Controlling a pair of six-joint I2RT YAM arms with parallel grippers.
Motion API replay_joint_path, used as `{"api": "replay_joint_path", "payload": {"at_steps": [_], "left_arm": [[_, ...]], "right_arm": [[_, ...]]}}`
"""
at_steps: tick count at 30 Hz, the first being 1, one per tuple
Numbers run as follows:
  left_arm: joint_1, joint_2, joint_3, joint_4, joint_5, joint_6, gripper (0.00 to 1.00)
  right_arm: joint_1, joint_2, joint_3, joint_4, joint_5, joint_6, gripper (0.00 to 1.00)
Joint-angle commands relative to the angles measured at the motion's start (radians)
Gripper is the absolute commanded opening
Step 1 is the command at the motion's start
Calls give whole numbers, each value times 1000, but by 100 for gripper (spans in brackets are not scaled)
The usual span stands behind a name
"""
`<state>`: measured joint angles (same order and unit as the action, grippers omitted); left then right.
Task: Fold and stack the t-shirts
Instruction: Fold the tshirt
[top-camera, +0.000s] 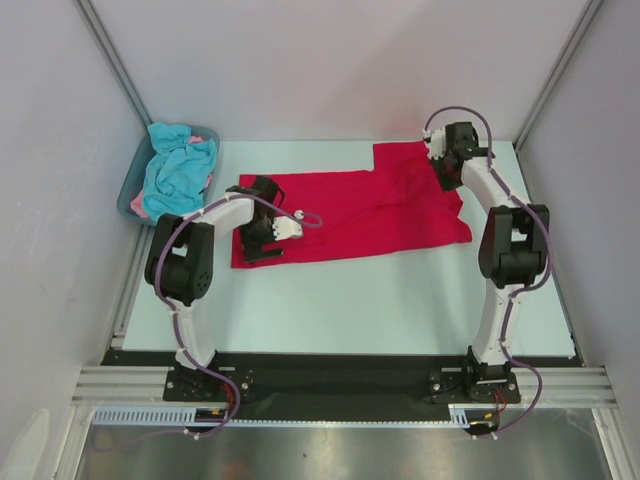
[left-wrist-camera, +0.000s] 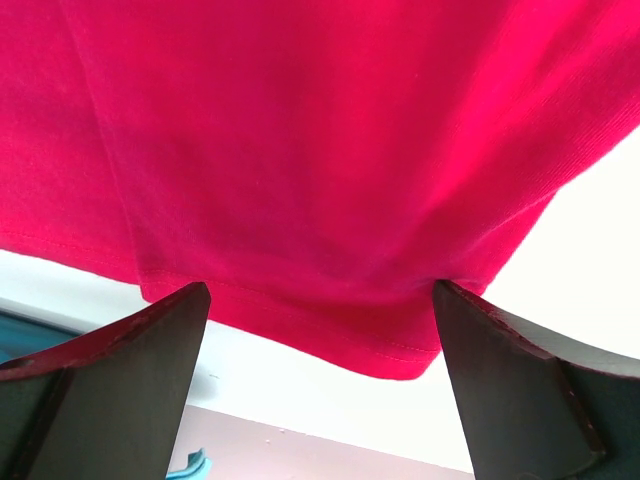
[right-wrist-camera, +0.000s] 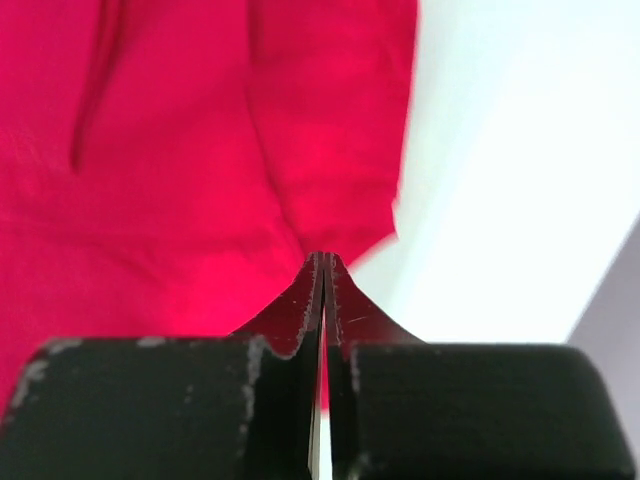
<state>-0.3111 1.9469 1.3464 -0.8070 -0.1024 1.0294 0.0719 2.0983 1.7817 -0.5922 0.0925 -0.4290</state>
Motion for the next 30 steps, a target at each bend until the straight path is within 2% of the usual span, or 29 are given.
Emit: {"api": "replay_joint_path", "payload": {"at_steps": [1,12,20,30], "left_arm": [[7,-66,-13,12,3,8,100],[7,-59,-26,12,10,44,100],[9,-29,0,20,9,52,100],[9,-6,26,19,3,67,100]], "right_arm": [[-20,-122,-54,-57,-22,-31,0],[-64,-127,-229,-141,-79,-51,0],[-64,-104,-251,-178,-80,-59,0],[-129,-6,-269,-199,-80,-79,0]]}}
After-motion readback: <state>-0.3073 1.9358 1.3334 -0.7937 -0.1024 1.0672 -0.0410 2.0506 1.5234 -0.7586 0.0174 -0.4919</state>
